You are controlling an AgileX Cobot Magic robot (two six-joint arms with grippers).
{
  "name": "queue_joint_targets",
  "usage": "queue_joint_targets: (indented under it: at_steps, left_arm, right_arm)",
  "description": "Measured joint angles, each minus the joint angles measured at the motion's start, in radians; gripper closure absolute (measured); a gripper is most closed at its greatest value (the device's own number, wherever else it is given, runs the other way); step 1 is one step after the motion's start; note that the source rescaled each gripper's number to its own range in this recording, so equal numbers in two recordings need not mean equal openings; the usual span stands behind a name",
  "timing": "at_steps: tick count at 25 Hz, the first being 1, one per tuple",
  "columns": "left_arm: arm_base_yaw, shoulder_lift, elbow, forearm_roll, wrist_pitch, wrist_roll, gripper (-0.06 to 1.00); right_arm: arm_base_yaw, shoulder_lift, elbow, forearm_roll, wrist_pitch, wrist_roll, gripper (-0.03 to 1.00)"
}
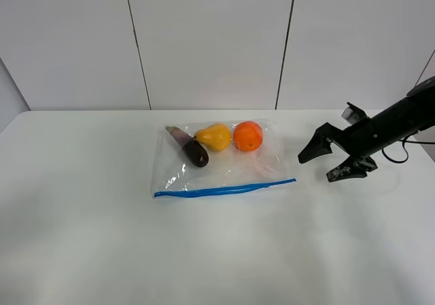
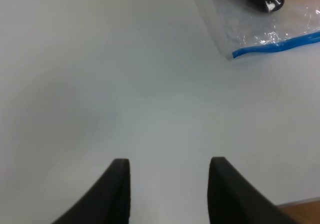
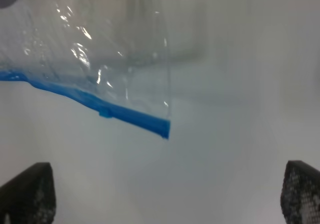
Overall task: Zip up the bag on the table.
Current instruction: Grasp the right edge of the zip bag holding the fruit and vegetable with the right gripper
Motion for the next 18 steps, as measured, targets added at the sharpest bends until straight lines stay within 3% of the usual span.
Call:
queue_joint_targets:
  at_steps: [11, 18]
  left_arm:
    - [0.0, 0.0, 0.0, 0.0, 0.0, 0.0, 0.52]
    - [0.0, 0.0, 0.0, 0.0, 0.0, 0.0, 0.52]
  right_arm:
    - [0.146, 0.207, -0.148, 0.114, -0.011, -0.05, -0.03]
    - [0.157, 0.23, -0.18, 0.119, 0.029, -0.04, -0.03]
